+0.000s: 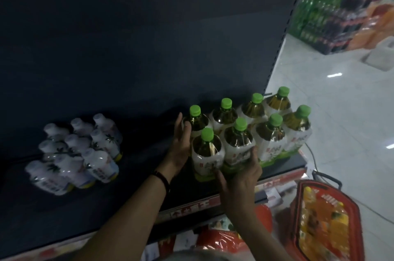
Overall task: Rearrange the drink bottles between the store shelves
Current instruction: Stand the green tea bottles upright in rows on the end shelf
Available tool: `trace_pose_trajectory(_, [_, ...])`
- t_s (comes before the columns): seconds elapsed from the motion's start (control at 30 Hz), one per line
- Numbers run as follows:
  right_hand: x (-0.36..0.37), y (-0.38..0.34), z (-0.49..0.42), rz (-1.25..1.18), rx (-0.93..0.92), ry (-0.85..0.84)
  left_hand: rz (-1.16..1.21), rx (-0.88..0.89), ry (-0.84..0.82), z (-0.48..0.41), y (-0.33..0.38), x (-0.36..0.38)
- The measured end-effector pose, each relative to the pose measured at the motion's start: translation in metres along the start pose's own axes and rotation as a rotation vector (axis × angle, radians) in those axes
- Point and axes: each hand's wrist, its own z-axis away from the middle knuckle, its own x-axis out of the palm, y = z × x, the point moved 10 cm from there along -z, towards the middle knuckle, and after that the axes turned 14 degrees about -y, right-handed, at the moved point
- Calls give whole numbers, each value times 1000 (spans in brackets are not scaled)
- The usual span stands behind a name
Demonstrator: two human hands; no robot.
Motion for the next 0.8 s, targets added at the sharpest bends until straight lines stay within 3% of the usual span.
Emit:
trace_pose_trajectory(0.1, [-20,-4,2,46,5,100,-90,-97,75,24,-7,-18])
trace_pose_trajectory(0.17, [-19,-17,1,64,-45,78,-207,-185,79,52,-14,-33])
trace_pose_trajectory(0.3, [21,-74,11,187,-269,-204,-638,-219,18,114,-10,-67])
trace_pose_trajectory(0.43, [86,-129,31,328,-394,-611,-828,-303,16,178,-12,-112])
trace_pose_trajectory(0.53, [138,-164,53,381,-460,-791,-892,-333,62,223,-16,-149])
trace_pose_trajectory(0.8, [289,-260,142,392,-431,-1052,-806,-420,151,366,-63,-293])
